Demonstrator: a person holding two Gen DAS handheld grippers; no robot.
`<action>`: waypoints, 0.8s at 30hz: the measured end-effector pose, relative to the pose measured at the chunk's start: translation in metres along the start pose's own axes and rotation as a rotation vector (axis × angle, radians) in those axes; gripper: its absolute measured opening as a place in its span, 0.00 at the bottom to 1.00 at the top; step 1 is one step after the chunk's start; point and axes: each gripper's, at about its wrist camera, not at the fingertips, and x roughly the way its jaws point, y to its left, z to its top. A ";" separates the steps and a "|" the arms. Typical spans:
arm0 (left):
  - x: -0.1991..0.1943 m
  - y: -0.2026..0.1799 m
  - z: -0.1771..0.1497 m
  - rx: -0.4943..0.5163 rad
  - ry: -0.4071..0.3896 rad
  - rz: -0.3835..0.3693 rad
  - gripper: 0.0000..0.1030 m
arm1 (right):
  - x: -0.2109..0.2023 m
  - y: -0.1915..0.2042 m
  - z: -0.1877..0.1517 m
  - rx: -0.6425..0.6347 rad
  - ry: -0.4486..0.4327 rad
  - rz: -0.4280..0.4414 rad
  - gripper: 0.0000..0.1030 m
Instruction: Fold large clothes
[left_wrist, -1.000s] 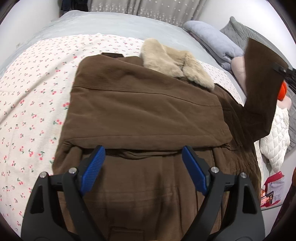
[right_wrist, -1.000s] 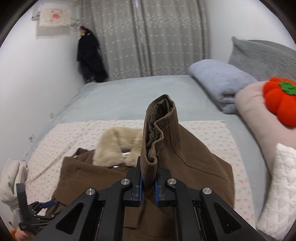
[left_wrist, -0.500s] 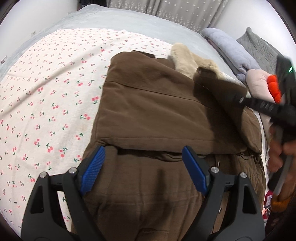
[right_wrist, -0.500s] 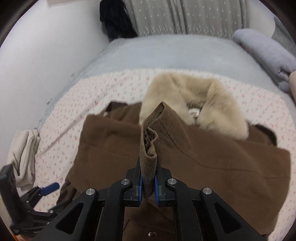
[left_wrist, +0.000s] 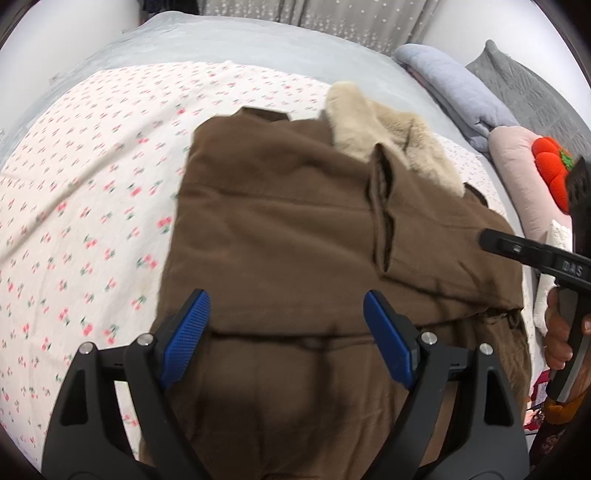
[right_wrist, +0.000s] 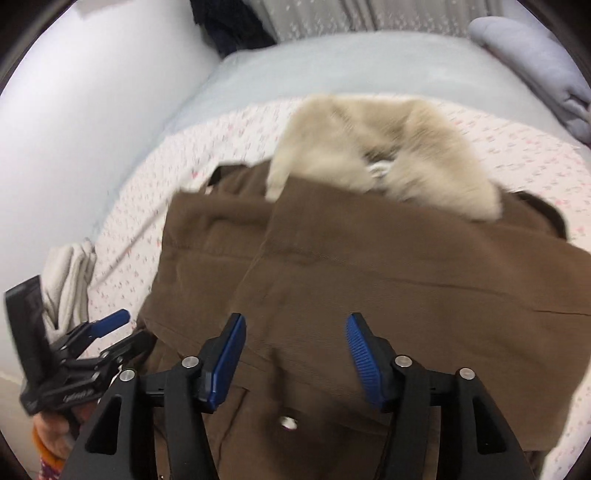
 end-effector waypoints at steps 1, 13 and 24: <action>0.002 -0.004 0.005 0.002 -0.002 -0.010 0.83 | -0.011 -0.011 -0.002 0.015 -0.019 -0.015 0.63; 0.081 -0.071 0.051 0.056 0.113 -0.140 0.73 | -0.046 -0.105 -0.043 0.157 -0.034 -0.122 0.64; 0.052 -0.107 0.050 0.141 -0.009 -0.163 0.06 | -0.066 -0.149 -0.065 0.231 -0.065 -0.148 0.64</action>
